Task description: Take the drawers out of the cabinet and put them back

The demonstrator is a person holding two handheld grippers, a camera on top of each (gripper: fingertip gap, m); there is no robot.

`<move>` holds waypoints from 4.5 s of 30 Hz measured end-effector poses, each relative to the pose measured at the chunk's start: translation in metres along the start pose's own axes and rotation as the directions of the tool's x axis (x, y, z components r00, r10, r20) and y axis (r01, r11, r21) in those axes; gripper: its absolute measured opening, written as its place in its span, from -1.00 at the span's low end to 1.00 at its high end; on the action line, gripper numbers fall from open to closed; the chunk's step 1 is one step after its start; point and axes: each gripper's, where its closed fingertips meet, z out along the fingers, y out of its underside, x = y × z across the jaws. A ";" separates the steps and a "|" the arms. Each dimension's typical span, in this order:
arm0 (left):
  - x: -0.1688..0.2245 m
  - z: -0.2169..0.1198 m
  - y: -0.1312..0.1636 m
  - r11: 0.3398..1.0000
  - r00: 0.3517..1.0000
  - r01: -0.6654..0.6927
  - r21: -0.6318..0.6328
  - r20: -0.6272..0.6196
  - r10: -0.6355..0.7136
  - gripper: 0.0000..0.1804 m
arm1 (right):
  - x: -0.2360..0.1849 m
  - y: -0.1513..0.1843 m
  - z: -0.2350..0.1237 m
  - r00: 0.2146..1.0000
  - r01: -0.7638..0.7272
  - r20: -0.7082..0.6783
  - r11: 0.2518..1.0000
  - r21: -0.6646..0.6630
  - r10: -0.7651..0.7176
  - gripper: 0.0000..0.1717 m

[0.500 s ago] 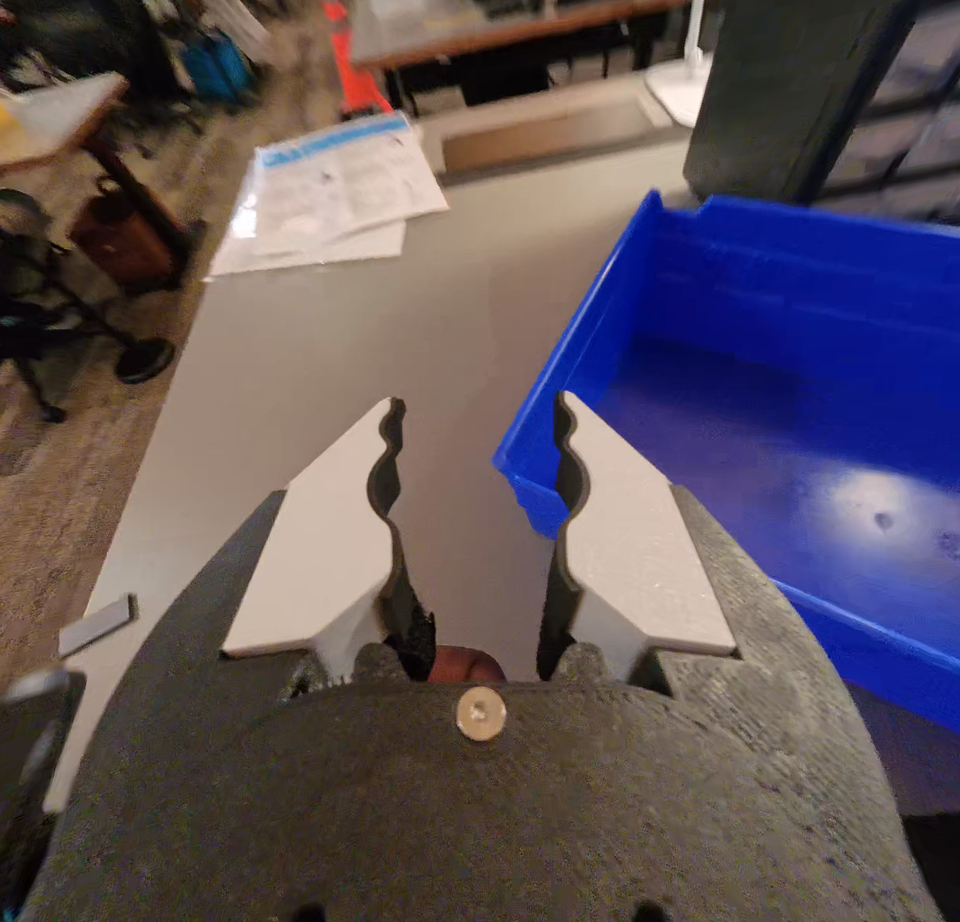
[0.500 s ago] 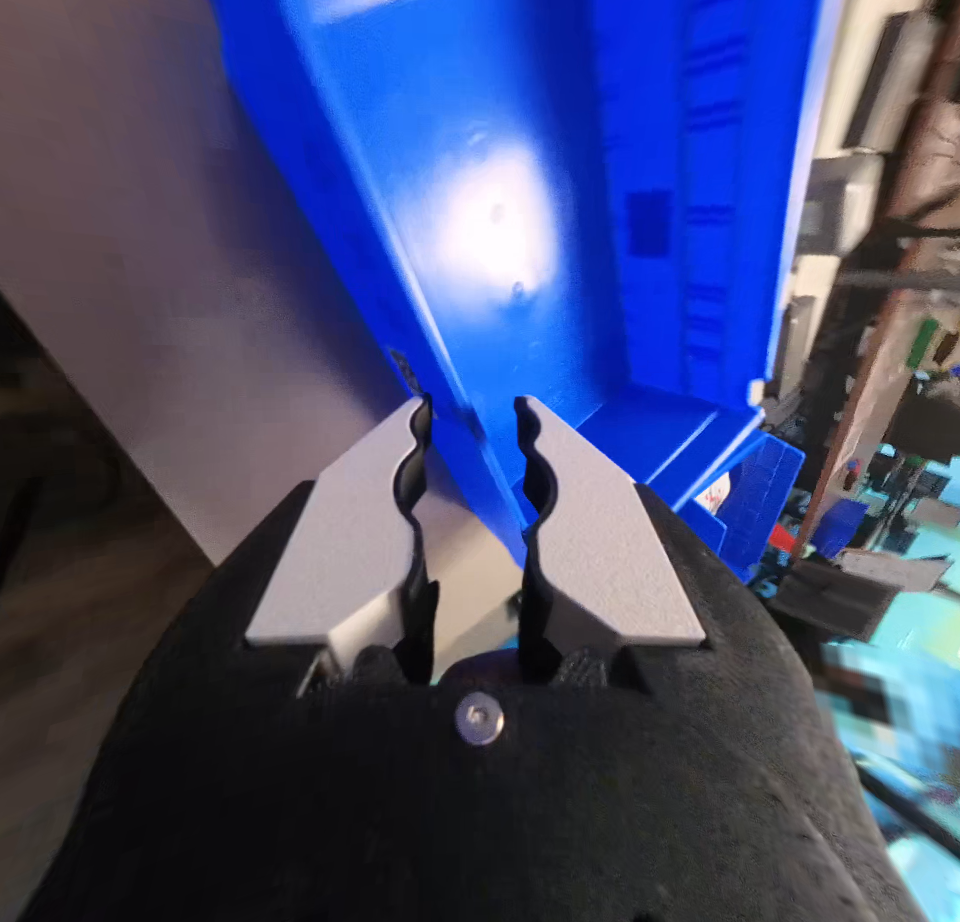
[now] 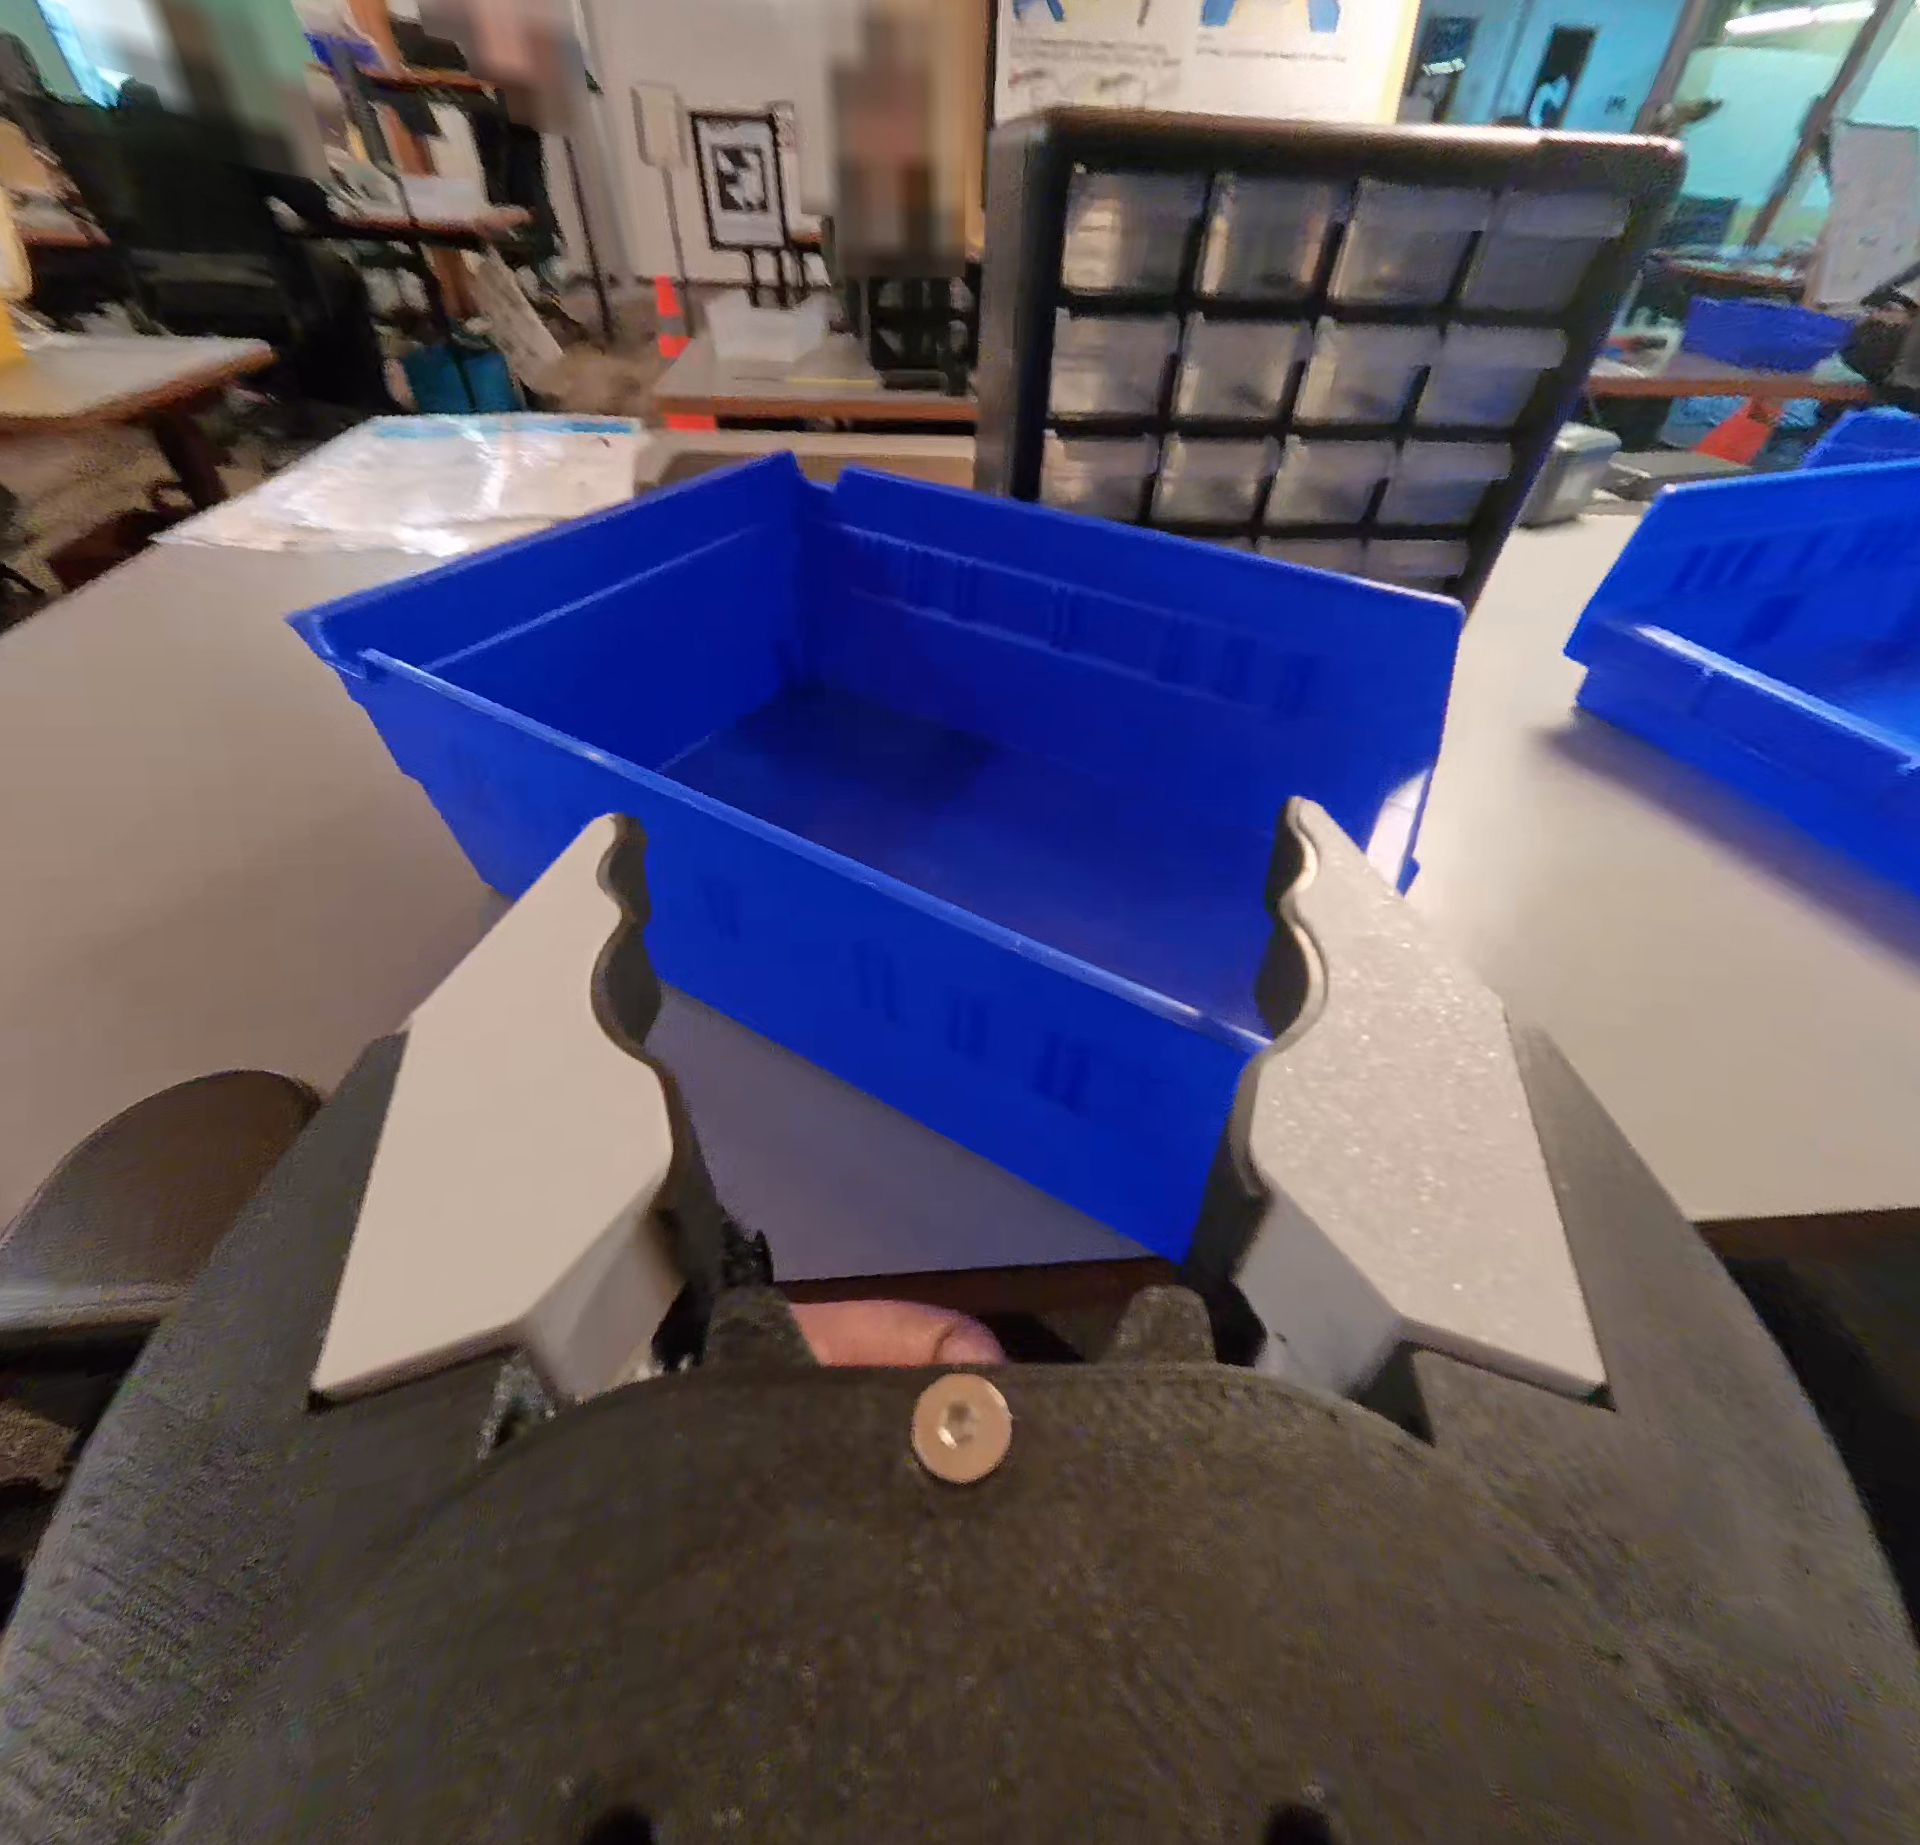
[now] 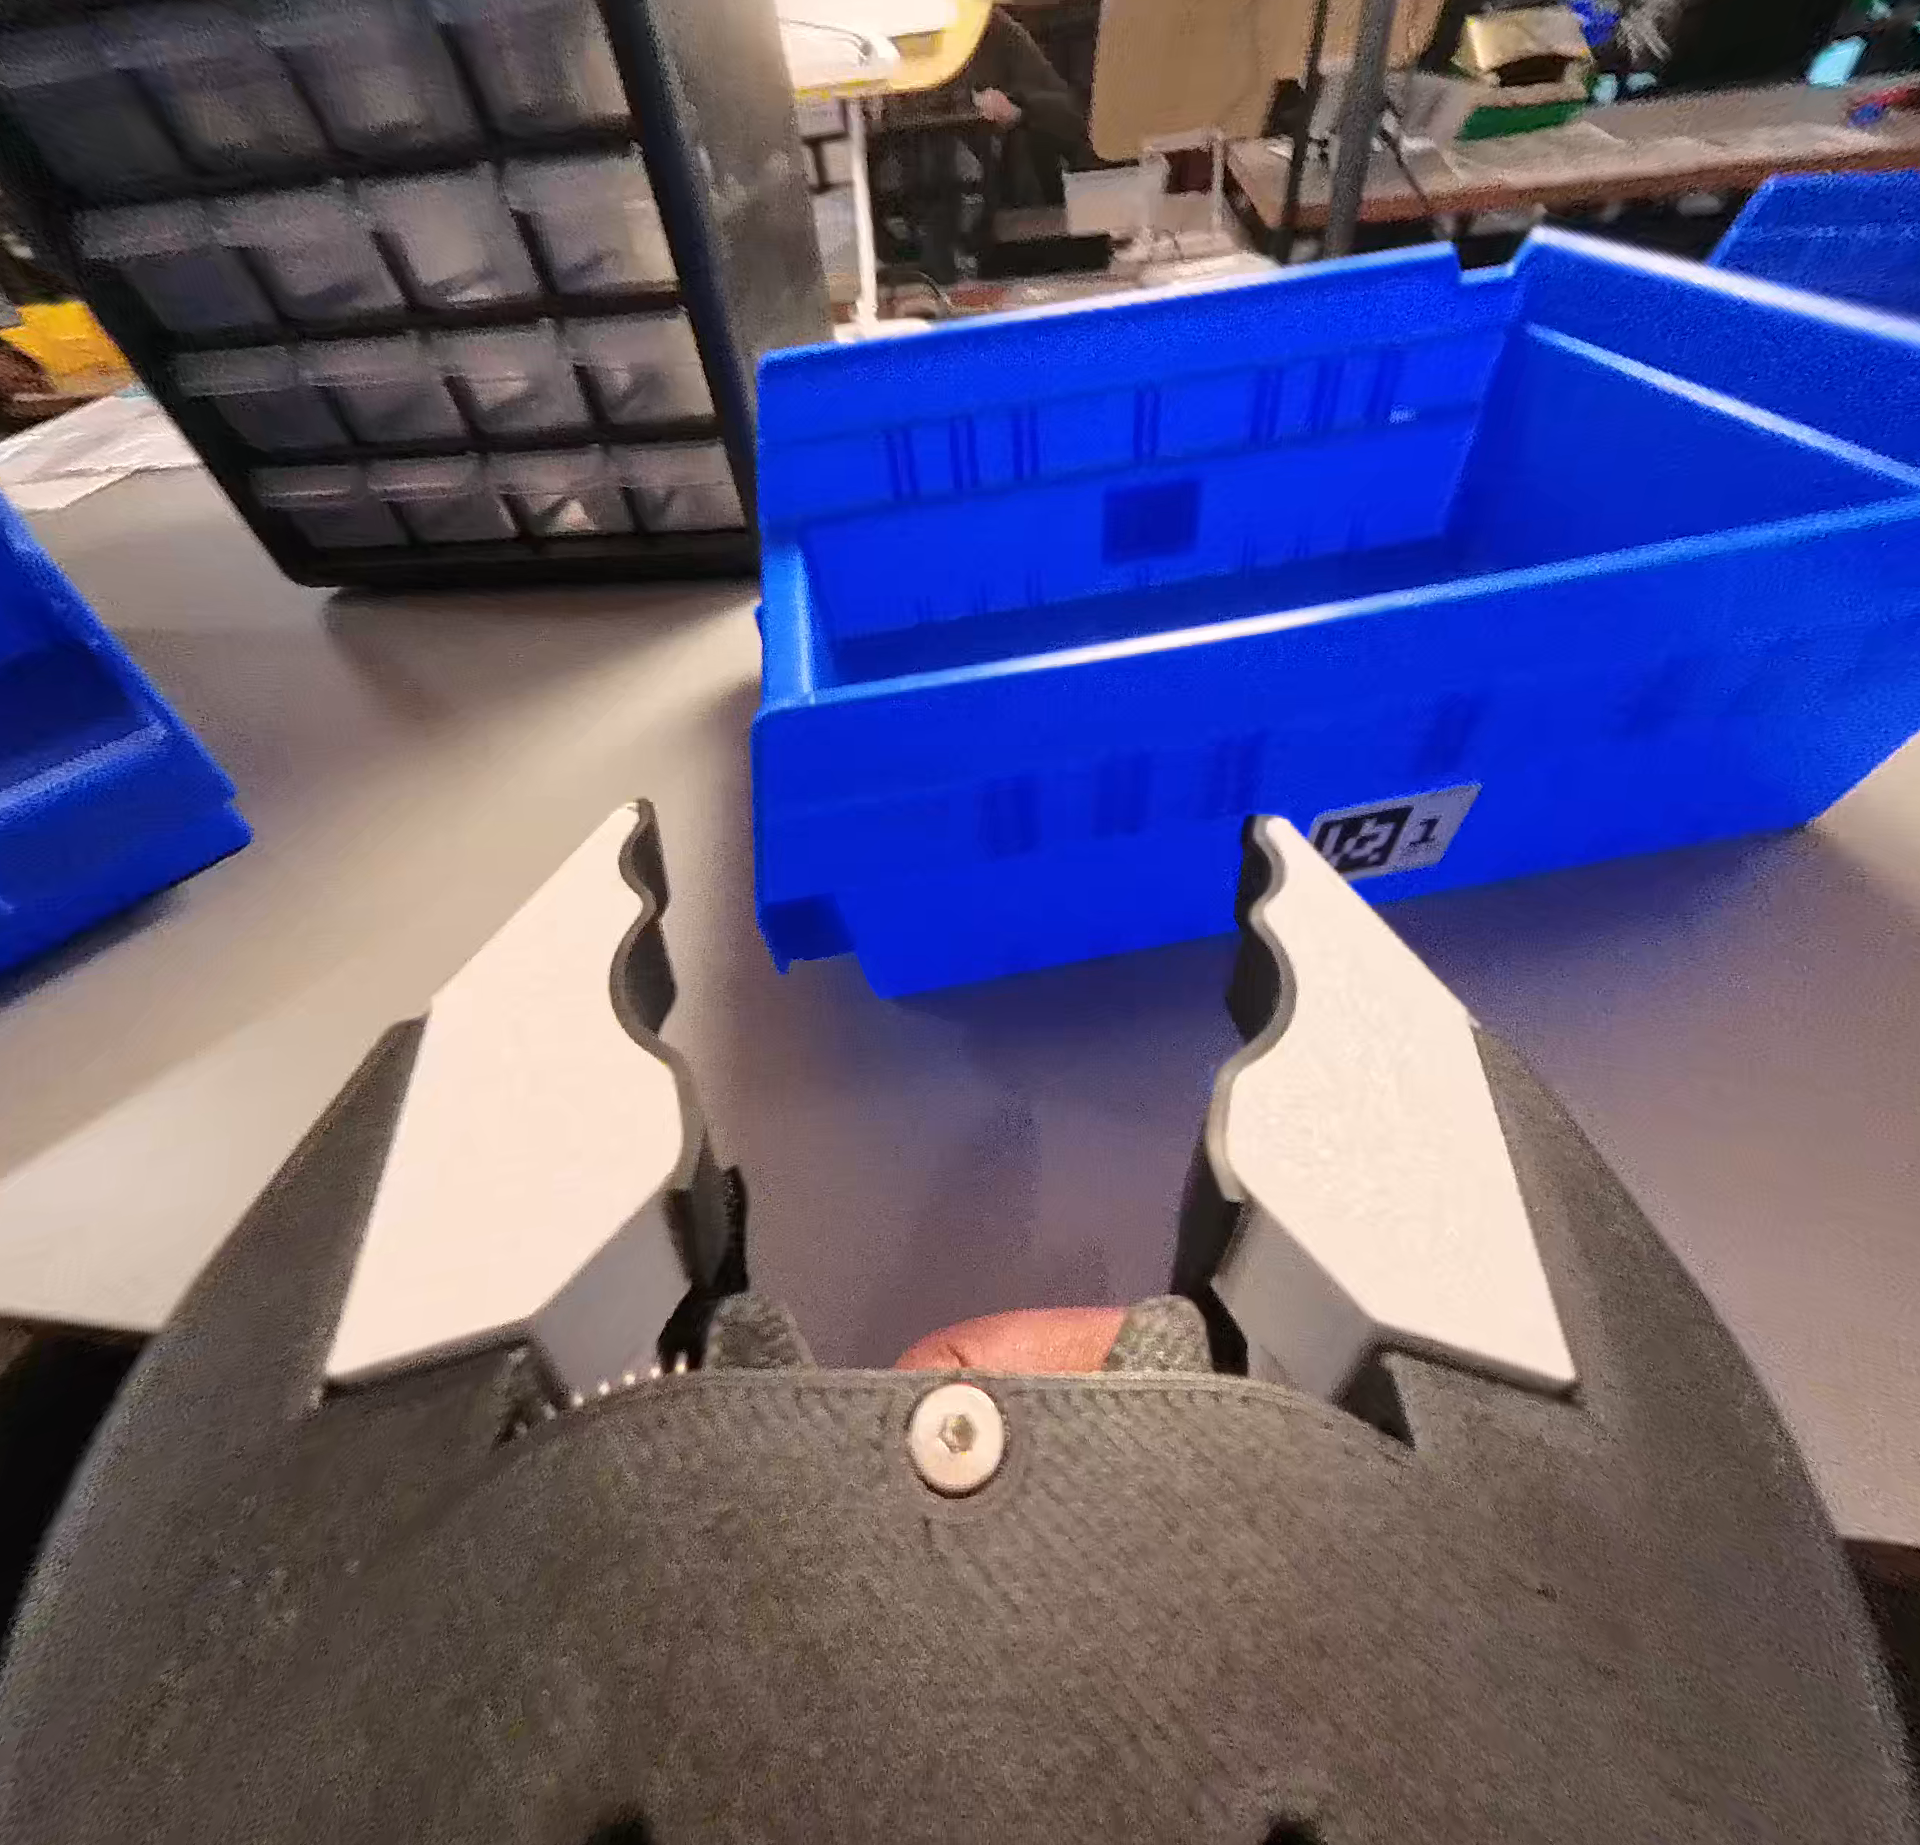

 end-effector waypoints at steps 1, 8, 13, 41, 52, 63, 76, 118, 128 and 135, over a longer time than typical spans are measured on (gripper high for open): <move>0.002 -0.001 0.000 1.000 1.000 -0.012 0.014 0.021 0.012 0.32 | 0.000 0.003 0.005 1.000 -0.019 -0.025 1.000 -0.009 0.019 0.31; 0.022 -0.001 0.007 1.000 0.999 -0.026 0.006 -0.021 0.026 0.37 | 0.014 -0.003 0.023 0.994 -0.040 -0.102 0.999 -0.018 0.038 0.35; 0.012 0.004 0.022 0.997 0.997 -0.072 -0.030 0.015 0.073 0.36 | 0.036 -0.002 0.011 0.989 -0.044 -0.140 0.999 -0.003 0.043 0.29; 0.011 0.053 -0.002 0.995 0.994 -0.103 0.006 -0.046 0.103 -0.11 | 0.041 -0.051 -0.008 0.993 -0.049 -0.101 0.984 0.172 0.067 -0.19; 0.033 0.112 0.020 0.973 0.976 -0.213 -0.089 -0.063 0.208 -0.37 | 0.002 -0.039 0.096 0.989 0.029 -0.146 1.000 -0.003 -0.029 -0.42; -0.048 0.120 0.019 0.964 0.965 -0.235 -0.125 0.086 0.247 -0.92 | 0.055 -0.030 0.077 0.981 0.013 -0.195 1.000 0.005 -0.012 -0.77; -0.133 0.104 0.017 0.971 0.942 -0.186 -0.151 0.252 0.220 -0.96 | 0.113 -0.031 0.056 0.960 0.022 -0.281 1.000 0.005 -0.019 -0.94; 0.030 0.232 -0.024 0.986 0.811 -0.137 -0.092 -0.582 0.058 -0.19 | -0.073 -0.110 0.119 0.903 -0.016 0.428 0.990 0.140 -0.046 -0.71; 0.020 0.225 -0.046 0.985 0.832 0.074 0.154 -0.554 0.024 -0.14 | -0.130 -0.112 0.201 0.792 -0.212 0.593 0.976 0.048 0.143 -0.61; 0.030 0.242 -0.147 0.939 0.678 -0.176 0.297 -0.654 0.334 -0.04 | -0.146 -0.092 0.214 0.722 -0.319 0.630 0.946 -0.062 0.285 -0.54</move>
